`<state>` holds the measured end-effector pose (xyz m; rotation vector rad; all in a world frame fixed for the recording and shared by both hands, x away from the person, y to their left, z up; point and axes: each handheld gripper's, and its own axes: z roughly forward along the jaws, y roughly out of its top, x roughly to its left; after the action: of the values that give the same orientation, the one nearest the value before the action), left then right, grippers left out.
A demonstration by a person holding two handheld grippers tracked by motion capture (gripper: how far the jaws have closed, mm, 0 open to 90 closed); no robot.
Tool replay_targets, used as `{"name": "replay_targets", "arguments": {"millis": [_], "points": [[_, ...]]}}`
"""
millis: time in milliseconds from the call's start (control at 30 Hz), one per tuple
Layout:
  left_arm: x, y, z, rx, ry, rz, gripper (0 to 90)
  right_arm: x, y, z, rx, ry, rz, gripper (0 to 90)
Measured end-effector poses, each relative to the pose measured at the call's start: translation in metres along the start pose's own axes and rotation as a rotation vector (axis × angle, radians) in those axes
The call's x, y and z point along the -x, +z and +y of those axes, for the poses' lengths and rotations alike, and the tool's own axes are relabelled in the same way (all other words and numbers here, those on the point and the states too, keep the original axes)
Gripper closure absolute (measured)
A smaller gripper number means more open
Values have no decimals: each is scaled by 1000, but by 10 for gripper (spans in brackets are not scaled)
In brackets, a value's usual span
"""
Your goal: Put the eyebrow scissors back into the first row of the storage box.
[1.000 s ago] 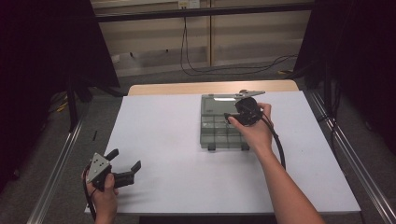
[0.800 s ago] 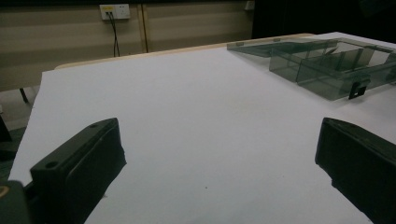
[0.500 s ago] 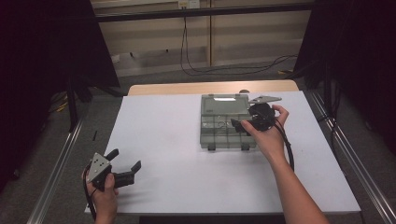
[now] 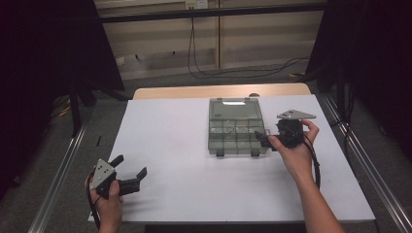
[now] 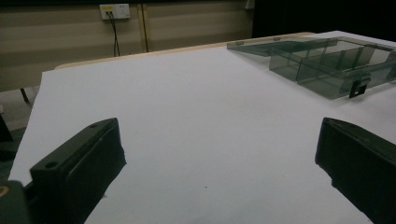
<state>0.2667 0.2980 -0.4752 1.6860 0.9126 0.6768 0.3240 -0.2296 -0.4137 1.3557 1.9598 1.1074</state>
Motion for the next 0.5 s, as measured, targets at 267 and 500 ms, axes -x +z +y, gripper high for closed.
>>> {"name": "replay_targets", "arguments": {"millis": [267,500], "points": [[1,0,0,1,-3,5,8,9,-17,-20,14,12,-6,0],[2,1,0,10,-12,3,8,16,-31,-38,32,29,-8,0]]}}
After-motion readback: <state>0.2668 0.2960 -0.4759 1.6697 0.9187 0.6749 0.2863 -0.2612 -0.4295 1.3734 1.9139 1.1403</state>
